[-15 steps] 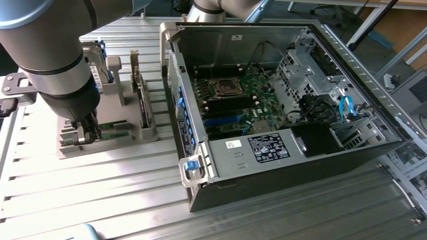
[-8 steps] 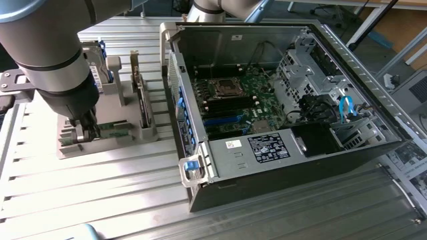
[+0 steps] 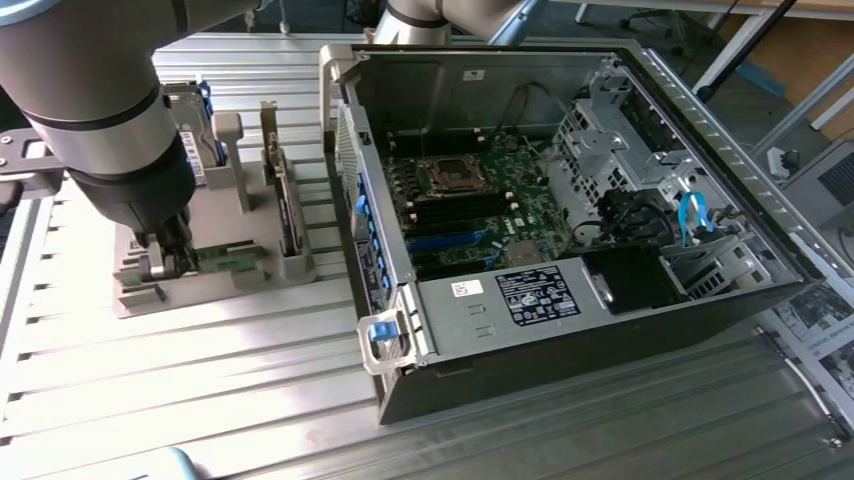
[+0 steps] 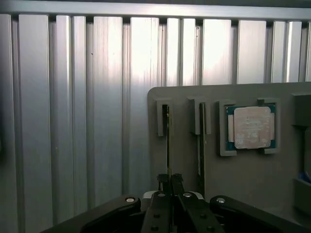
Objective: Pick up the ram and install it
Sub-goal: 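Pick up the ram and move it above insertion slot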
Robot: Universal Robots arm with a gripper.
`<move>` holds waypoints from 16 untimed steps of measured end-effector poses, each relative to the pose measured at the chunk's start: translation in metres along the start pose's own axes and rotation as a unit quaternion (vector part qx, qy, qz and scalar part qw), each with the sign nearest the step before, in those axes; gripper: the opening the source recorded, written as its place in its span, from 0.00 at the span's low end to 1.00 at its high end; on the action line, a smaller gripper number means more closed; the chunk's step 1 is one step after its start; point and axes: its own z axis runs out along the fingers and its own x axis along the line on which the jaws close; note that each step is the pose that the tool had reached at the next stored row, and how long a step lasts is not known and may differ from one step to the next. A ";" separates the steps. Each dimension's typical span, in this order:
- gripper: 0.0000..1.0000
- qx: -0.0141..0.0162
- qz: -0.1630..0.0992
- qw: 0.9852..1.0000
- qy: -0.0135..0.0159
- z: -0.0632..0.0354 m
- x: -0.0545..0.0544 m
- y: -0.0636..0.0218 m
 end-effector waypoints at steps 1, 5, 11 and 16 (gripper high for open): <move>0.12 0.000 0.000 1.000 0.000 -0.0012 0.000 0.0000; 0.12 0.000 0.000 1.000 0.000 -0.0076 0.000 0.0000; 0.12 0.000 0.000 1.000 0.000 -0.0166 0.000 0.0000; 0.12 0.000 0.000 1.000 0.000 -0.0226 -0.001 0.0000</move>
